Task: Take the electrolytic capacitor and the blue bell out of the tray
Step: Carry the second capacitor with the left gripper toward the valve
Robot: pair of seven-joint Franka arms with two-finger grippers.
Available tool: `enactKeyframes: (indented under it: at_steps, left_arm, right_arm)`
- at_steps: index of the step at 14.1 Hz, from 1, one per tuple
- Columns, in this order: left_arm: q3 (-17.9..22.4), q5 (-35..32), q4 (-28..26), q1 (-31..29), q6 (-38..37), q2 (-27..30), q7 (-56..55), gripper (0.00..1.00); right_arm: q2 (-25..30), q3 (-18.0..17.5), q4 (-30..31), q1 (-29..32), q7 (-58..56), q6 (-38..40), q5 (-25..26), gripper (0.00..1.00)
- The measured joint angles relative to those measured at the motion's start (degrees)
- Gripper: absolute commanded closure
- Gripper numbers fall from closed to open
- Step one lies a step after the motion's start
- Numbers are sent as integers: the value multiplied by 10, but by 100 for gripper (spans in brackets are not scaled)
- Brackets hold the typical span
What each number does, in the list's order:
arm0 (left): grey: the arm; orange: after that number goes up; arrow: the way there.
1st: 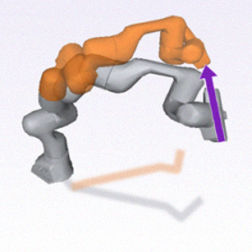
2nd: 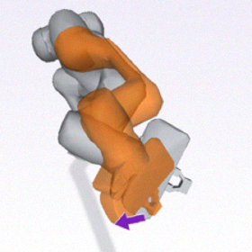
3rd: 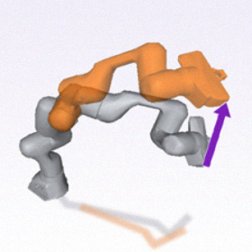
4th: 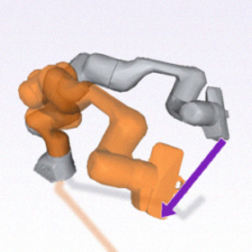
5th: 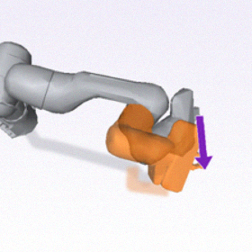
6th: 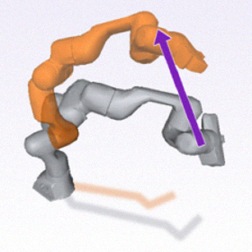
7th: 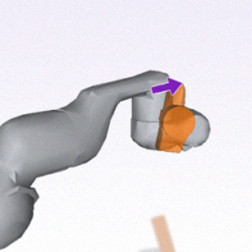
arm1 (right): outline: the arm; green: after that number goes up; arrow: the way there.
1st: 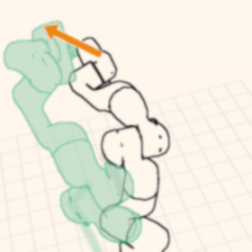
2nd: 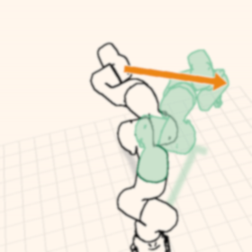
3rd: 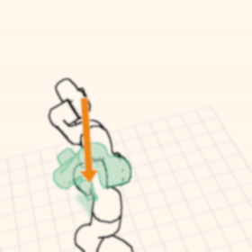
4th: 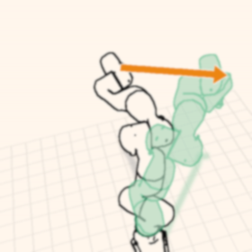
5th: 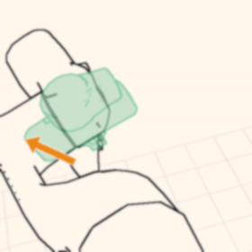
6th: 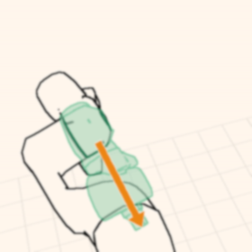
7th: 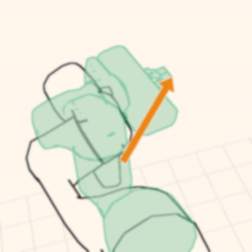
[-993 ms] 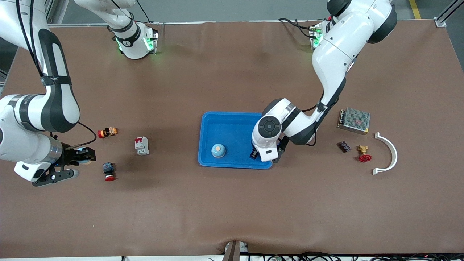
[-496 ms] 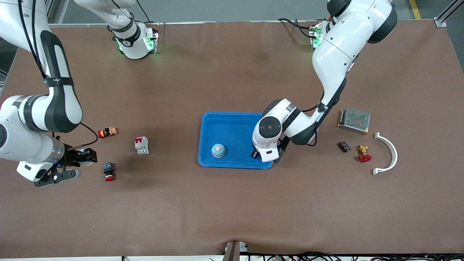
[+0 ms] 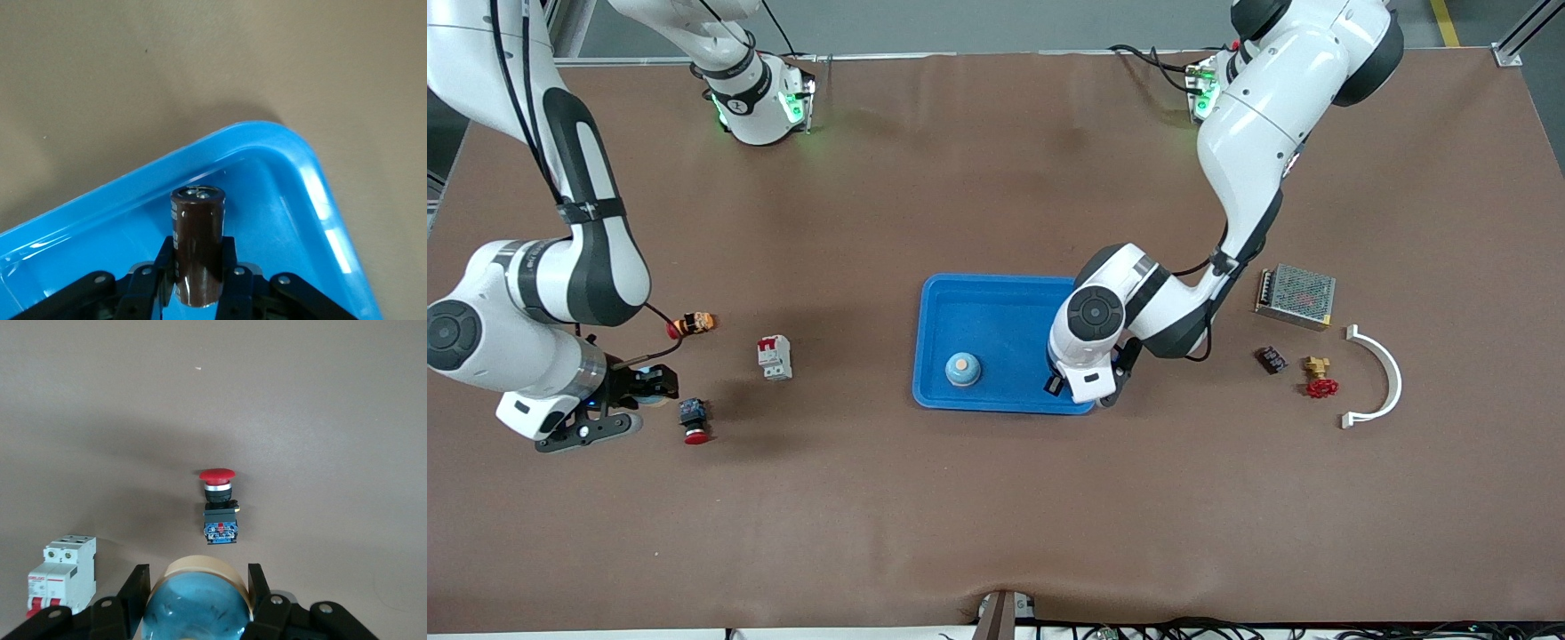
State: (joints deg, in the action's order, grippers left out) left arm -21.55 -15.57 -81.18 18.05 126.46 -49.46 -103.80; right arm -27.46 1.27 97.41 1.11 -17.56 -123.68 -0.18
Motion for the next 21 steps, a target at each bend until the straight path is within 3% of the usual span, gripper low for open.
enactKeyframes:
  at_steps: [6,14,21]
  left_arm:
    - [1,-3,5,-9,-4,49,19,100]
    - [1,-3,-1,-60,-100,106,135,100]
    - [1,-3,-109,-163,-109,173,304,100]
  right_arm:
    - [0,0,43,1,-5,-40,0,47]
    - [-31,2,30,66,-134,-96,0,47]
    - [-112,2,5,79,-165,-188,0,47]
